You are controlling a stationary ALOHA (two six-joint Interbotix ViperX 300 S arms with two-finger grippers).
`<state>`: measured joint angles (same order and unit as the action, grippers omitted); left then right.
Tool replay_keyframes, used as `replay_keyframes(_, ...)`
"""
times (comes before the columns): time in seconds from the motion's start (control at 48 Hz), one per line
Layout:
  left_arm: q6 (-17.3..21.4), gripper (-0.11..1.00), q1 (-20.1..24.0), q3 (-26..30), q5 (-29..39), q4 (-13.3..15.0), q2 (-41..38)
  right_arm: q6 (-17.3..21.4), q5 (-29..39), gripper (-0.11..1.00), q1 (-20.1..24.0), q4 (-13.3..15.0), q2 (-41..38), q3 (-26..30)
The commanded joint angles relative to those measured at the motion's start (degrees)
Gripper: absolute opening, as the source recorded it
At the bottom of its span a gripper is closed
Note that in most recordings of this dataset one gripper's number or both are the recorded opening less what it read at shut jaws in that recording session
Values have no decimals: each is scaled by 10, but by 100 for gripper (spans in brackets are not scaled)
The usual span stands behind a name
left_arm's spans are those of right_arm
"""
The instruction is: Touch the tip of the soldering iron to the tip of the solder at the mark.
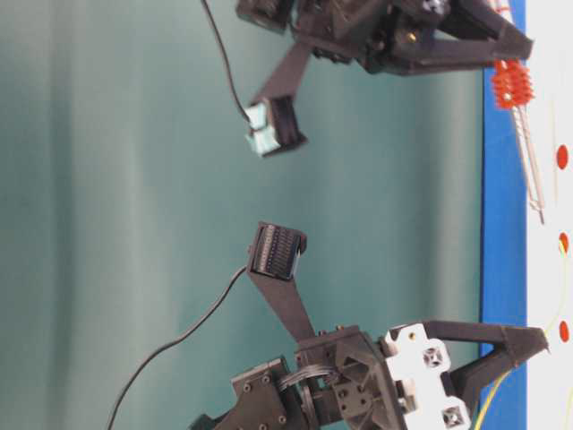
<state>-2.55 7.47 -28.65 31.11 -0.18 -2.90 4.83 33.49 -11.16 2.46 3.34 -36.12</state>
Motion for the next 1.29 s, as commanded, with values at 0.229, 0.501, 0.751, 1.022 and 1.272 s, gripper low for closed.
replay_keyframes(0.229, -4, 3, 0, 10, 4, -1, 9, -4, -1, 6, -1, 1, -17, 32)
replay_keyframes(0.501, -1, 3, -1, 12, 6, -1, 8, -2, 4, 6, -1, 1, -18, 32)
replay_keyframes(0.751, 0, 3, -1, 12, 10, -1, 7, -2, 6, 6, 0, 1, -19, 32)
replay_keyframes(1.022, 1, 3, -1, 14, 10, -1, 7, -3, 6, 6, 0, 1, -19, 33)
replay_keyframes(1.272, 2, 3, -1, 18, 11, -1, 4, -2, 6, 6, 0, 1, -19, 33)
